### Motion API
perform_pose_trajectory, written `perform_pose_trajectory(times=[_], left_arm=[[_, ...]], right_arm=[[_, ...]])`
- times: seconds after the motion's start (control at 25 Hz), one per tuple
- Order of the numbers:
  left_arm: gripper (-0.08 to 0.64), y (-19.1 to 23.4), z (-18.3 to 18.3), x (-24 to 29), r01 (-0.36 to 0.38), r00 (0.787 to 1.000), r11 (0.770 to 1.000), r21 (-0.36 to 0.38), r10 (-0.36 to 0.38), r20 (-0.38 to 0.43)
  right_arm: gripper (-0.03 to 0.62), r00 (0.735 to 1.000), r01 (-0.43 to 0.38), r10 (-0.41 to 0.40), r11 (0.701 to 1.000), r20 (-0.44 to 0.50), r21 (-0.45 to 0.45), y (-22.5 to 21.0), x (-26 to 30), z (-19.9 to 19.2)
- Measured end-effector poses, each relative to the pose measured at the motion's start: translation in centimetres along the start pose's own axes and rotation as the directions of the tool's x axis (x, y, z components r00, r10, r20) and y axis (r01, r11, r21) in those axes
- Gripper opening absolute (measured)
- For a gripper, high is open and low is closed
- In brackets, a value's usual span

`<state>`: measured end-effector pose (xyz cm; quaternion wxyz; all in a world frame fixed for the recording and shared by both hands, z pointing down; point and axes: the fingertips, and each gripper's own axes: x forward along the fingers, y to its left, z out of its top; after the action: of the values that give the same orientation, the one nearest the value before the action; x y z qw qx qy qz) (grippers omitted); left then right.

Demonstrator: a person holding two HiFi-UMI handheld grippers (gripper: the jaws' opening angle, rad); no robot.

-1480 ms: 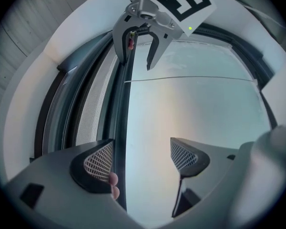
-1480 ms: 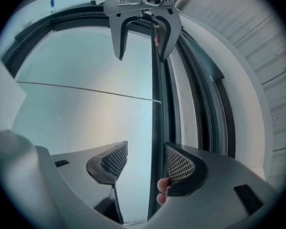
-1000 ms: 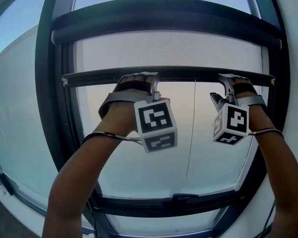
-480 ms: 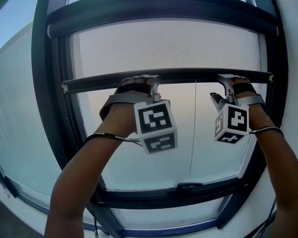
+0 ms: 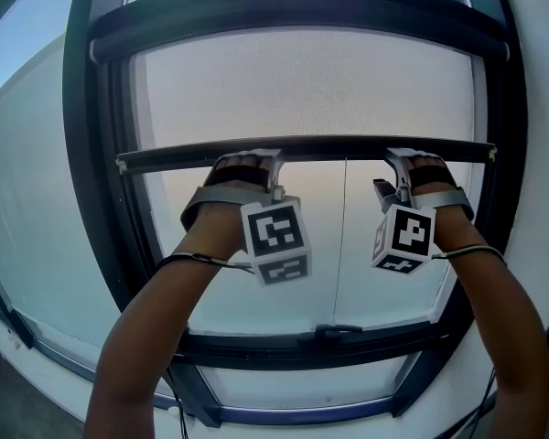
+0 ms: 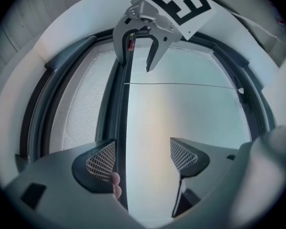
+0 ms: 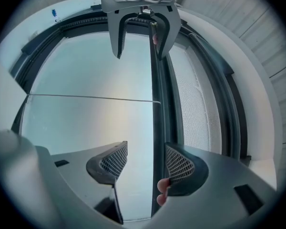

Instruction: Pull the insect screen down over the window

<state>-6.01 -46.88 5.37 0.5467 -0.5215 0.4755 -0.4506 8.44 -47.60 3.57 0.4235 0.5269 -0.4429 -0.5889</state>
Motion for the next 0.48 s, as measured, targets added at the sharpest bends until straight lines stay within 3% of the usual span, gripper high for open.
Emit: perform_pose_trajectory(times=[0.48], left_arm=[[0.357, -5.9, 0.1, -0.6, 0.104, 0.994, 0.994, -0.046, -0.105, -0.026]], right_arm=[[0.229, 0.997, -0.075, 0.075, 0.997, 0.022, -0.005, 5.7, -1.7, 0.3]])
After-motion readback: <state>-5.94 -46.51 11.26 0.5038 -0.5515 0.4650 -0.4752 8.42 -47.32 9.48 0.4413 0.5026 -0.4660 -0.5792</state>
